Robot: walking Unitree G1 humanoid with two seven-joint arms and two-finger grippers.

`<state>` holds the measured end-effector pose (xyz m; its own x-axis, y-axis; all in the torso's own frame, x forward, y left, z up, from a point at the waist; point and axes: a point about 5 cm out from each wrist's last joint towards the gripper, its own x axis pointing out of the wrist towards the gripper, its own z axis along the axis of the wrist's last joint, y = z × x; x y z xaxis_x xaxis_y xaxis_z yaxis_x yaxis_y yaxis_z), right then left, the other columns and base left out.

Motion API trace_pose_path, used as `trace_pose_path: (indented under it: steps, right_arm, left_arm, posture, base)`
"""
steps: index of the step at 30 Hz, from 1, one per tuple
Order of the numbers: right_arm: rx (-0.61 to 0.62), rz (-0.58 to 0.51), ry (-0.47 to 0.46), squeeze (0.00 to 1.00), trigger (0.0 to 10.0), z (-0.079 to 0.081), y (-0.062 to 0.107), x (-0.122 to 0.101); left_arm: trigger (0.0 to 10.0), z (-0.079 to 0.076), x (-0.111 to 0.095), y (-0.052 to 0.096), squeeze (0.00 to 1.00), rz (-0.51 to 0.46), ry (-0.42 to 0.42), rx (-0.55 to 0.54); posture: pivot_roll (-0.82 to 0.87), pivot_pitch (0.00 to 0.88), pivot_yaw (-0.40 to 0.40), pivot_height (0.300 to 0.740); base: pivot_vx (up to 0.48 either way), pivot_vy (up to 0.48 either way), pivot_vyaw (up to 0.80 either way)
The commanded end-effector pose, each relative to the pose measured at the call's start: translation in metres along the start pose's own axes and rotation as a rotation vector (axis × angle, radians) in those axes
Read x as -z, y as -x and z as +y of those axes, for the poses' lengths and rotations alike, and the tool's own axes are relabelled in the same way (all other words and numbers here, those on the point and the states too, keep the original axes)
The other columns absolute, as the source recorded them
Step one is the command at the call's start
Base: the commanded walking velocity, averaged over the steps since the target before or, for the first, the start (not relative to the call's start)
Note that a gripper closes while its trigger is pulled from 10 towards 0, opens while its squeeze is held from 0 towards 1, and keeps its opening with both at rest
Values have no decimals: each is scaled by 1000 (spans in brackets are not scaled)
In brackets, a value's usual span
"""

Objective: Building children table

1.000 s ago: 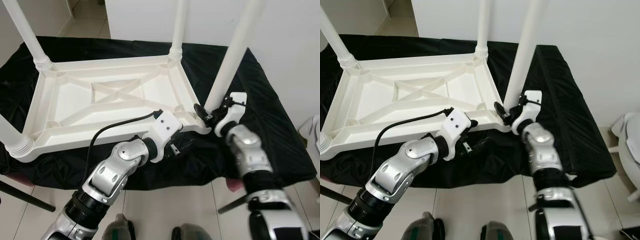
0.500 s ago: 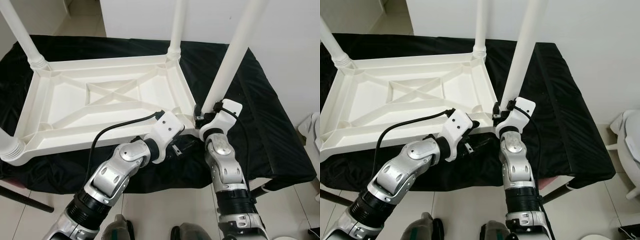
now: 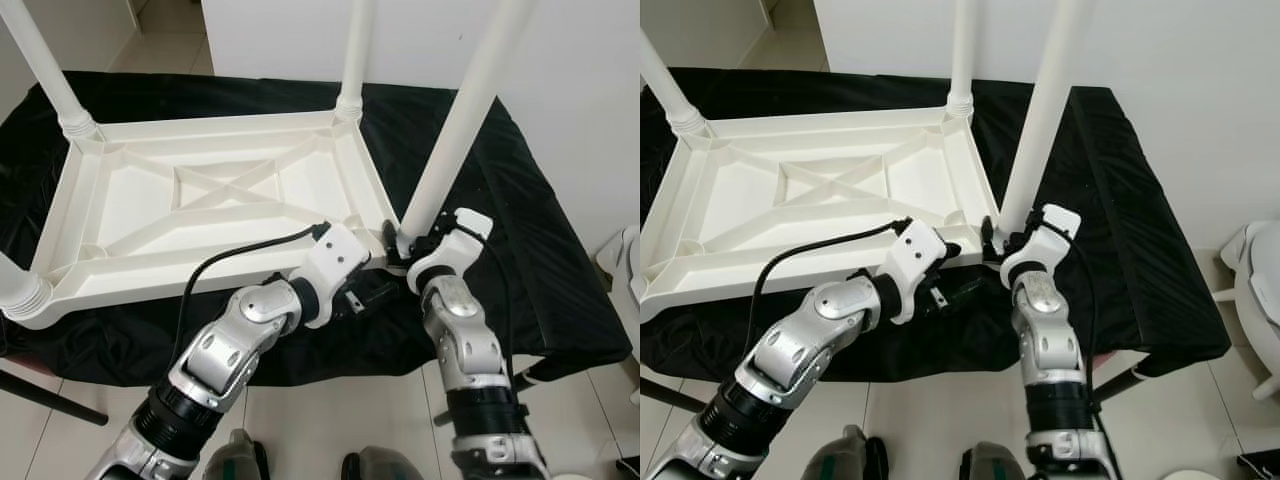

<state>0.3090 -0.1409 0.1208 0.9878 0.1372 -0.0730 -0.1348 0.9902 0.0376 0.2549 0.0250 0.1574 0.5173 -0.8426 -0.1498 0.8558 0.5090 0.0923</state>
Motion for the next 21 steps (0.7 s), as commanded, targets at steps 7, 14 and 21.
trace_pose_path:
  steps: [7, 14, 21]
  right_arm:
    - [-169, -24, 51, 0, 10000, -11, -8, -1]
    - [-249, -77, 170, 0, 10000, -33, -20, -20]
    - [-450, -58, 221, 0, 10000, -35, -25, -23]
  left_arm:
    - [10000, -1, 1, -1, 0, 3, -9, 47]
    - [10000, 1, 0, -1, 0, 2, -14, 39]
    - [10000, 3, -1, 2, 0, 2, -14, 26]
  posture:
    - [-162, 0, -4, 740]
    - [-154, 0, -4, 740]
    - [-143, 9, 1, 740]
  base:
    - [0, 0, 0]
    - [0, 0, 0]
    - [0, 0, 0]
